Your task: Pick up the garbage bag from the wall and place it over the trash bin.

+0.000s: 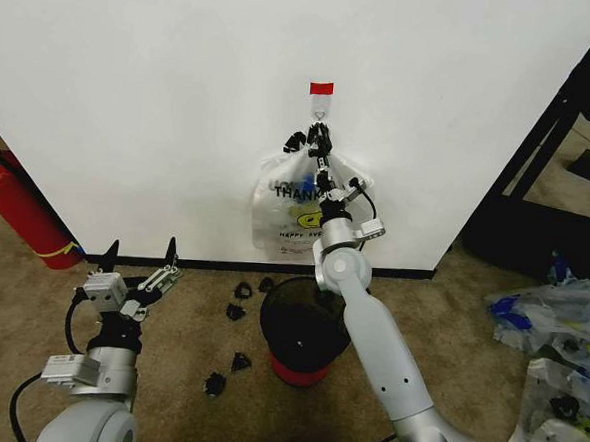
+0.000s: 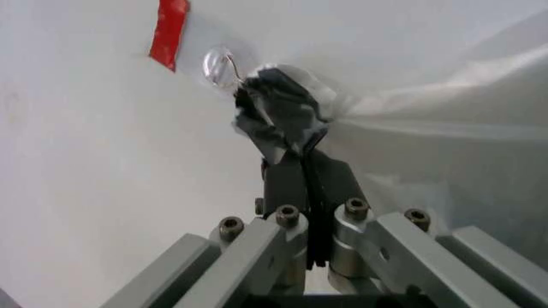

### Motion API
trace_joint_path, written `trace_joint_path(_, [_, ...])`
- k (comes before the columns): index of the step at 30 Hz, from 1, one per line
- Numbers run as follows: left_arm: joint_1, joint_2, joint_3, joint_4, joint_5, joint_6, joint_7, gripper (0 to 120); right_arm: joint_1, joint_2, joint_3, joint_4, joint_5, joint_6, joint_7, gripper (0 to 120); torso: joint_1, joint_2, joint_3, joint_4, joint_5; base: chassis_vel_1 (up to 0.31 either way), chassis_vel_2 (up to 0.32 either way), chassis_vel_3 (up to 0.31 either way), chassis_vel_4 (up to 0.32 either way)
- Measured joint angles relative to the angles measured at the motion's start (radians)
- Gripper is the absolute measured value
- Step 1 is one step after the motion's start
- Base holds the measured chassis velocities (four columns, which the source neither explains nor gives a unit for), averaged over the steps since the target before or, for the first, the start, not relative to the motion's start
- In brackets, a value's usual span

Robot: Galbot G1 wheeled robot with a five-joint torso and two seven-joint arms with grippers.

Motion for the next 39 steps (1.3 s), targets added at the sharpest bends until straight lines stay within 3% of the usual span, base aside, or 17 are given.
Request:
trace_joint_path(19, [0.015,-0.017,0.01,-0.037,0.017,-0.005,0.013,100,-0.35,-0.114,0.018,0.189,-0.066,0.004,-0.059,0,0.0,0.0,0.0,-0.0001,0.0001,0.0,0.0,0.0,0.0])
trace_joint_path(39, [0.033,-0.013,0.005,-0.075,0.016,-0.011,0.015,100,-0.569,-0.171,0.032,0.256,-0.17,0.084,-0.109,0,0.0,0.0,0.0,-0.0001,0.0,0.0,0.0,0.0,0.0])
